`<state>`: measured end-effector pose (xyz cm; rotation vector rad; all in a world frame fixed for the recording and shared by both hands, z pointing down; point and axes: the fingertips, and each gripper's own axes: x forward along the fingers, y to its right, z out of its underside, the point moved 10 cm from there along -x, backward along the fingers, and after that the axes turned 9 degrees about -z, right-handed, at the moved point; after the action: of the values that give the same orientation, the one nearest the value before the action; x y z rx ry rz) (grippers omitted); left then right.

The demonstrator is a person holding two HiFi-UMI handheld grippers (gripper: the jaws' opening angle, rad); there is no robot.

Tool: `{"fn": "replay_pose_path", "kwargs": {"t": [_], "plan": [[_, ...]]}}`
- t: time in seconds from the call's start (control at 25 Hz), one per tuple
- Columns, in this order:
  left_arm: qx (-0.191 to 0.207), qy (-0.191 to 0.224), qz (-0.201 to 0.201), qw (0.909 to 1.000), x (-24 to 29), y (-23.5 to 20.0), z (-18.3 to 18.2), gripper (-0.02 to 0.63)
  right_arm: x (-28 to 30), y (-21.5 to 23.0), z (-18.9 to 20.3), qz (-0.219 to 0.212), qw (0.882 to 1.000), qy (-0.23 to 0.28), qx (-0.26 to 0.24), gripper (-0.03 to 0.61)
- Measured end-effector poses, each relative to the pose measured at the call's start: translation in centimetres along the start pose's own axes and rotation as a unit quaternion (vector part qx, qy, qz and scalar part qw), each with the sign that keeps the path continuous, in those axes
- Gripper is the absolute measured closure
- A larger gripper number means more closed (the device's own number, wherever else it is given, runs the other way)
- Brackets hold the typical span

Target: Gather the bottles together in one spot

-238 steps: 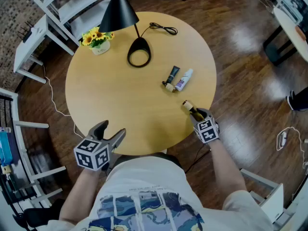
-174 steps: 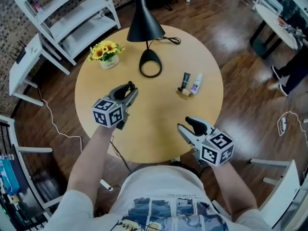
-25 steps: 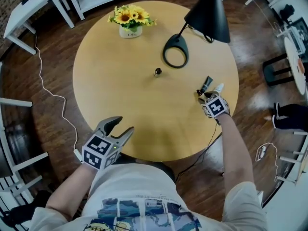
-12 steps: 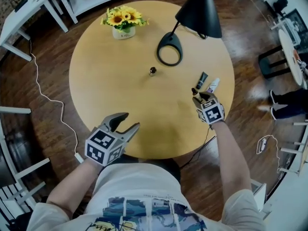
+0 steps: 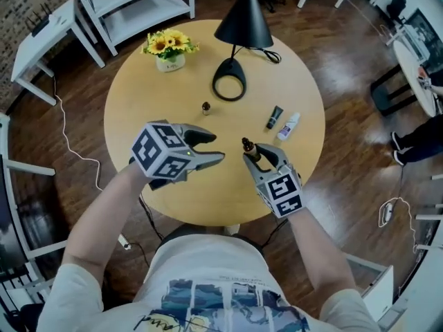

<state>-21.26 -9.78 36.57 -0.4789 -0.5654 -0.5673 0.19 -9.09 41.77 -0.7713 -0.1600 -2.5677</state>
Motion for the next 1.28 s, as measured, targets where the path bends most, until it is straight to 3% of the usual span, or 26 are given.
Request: {"fn": "replay_pose_path", "kwargs": {"t": [0.28, 0.4, 0.56, 0.84, 1.0, 1.2, 1.28], "plan": [[0.002, -0.081, 0.074, 0.9940, 4.3, 3.7, -5.1, 0.401, -4.2, -2.1, 0.1, -0.012, 0.998, 0.061, -0.026, 0.424], [0.006, -0.116, 0.075, 0.9904, 5.8, 4.9, -5.7, 0.415, -5.1, -2.3, 0.8, -0.012, 0.997, 0.076, -0.026, 0.424], [0.003, -0.142, 0.068, 0.9875, 7.3, 5.9, -6.2, 0.528, -5.9, -1.8, 1.6, -0.016, 0.997, 0.078, -0.023, 0.425], [-0.014, -0.174, 0.076, 0.9818, 8.9, 7.2, -6.9, 0.528, -7.0, -1.4, 2.7, -0.021, 0.996, 0.084, -0.023, 0.425], [0.027, -0.199, 0.069, 0.9773, 9.7, 7.9, -7.3, 0.532, -7.2, -1.1, 3.5, -0.024, 0.996, 0.082, -0.024, 0.425], [0.124, -0.227, 0.054, 0.9644, 10.4, 8.7, -8.2, 0.534, -6.7, -0.6, 4.0, -0.023, 0.997, 0.075, -0.017, 0.420], [0.165, -0.239, 0.039, 0.9562, 10.5, 8.5, -8.8, 0.534, -6.8, 0.2, 4.4, -0.016, 0.998, 0.066, -0.008, 0.371]]}}
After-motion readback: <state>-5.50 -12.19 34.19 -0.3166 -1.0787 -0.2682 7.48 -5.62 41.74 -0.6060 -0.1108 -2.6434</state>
